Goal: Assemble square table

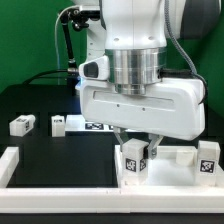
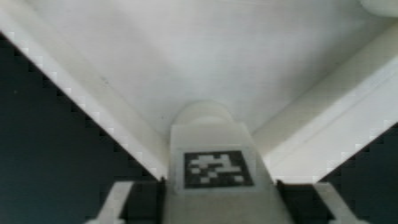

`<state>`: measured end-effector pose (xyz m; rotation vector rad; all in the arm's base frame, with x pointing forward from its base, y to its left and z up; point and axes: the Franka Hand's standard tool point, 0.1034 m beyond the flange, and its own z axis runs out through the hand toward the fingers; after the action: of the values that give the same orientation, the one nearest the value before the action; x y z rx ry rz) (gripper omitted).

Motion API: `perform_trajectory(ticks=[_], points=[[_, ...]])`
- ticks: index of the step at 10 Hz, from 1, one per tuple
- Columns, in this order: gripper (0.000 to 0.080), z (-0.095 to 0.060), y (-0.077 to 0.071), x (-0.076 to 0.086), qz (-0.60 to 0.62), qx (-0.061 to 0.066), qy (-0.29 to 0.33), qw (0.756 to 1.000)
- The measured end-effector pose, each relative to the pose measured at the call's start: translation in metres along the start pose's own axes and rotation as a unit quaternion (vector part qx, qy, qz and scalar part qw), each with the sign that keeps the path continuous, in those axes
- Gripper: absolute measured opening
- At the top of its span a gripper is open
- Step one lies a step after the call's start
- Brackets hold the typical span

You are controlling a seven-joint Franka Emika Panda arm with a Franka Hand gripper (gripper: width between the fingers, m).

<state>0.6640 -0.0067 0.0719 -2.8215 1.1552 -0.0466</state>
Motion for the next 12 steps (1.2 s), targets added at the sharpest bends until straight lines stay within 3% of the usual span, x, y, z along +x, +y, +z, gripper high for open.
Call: perform_trajectory(ticks=[1,3,7,8,9,10,12], points=[[0.0290,-0.0001,-0.0004,0.0003,0.049,0.003,0.000,0.999],[0.0290,0.0001,-0.0010,-0.0001,0.230,0.021,-0.011,0.973],[0.0291,-0.0008,-0.0087,-0.0001,0.499,0.047,-0.040,0.864],[0.0291,0.0004,-0.0076,-0.0014,0.511,0.043,-0.040,0.857],[0.0291,0.0030,-0.0033,-0.0063,0.509,0.027,-0.047,0.859],[0.0291,0.0025,-0.0038,-0.0052,0.539,0.029,-0.048,0.840],[0.0292,0.0028,-0.0038,-0.0054,0.524,0.030,-0.048,0.850]])
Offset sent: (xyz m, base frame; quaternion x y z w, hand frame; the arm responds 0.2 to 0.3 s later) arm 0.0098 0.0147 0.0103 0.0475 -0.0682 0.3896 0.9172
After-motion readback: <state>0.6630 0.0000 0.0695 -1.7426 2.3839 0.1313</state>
